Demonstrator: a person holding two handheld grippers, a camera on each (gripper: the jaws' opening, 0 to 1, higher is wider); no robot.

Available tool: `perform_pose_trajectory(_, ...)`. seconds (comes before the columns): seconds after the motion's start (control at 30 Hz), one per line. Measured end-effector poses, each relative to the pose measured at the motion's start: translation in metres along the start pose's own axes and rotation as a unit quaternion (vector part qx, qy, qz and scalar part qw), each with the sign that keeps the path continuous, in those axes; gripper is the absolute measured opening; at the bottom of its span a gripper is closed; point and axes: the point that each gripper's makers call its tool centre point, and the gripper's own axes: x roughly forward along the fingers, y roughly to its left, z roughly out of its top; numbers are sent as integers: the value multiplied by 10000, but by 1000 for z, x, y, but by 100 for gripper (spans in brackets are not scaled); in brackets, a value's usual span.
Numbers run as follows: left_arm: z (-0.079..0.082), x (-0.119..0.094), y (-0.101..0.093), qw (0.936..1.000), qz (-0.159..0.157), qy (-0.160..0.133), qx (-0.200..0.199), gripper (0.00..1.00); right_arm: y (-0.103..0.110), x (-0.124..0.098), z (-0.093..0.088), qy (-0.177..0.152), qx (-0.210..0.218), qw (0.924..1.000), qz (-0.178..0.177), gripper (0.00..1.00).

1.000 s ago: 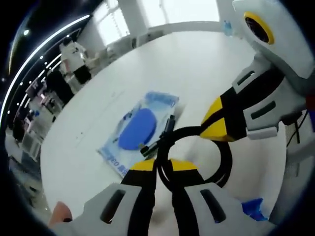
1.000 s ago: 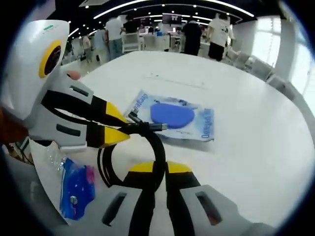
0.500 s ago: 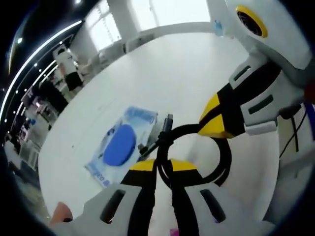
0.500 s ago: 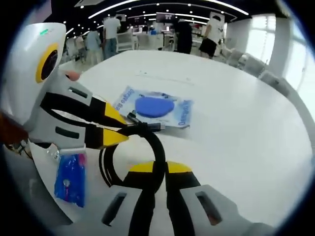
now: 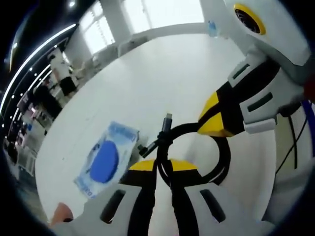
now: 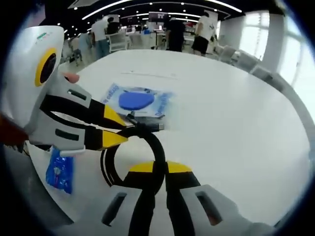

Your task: Arrange the tabletop items into an orderly group along one side of the table until the central work area is clear of visible clutter.

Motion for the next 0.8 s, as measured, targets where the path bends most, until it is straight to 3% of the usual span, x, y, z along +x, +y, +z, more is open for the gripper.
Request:
perform_pose_trajectory(0.4,13,21,-8,9999,-51,-103,-47,7,-24,5,-6,41,36,9999,-92,6)
perform_pose_trajectory(0.8,10,40,1,9997,-5,-128,-223,7,-31,23,-3,157,-192,9997,-80,6)
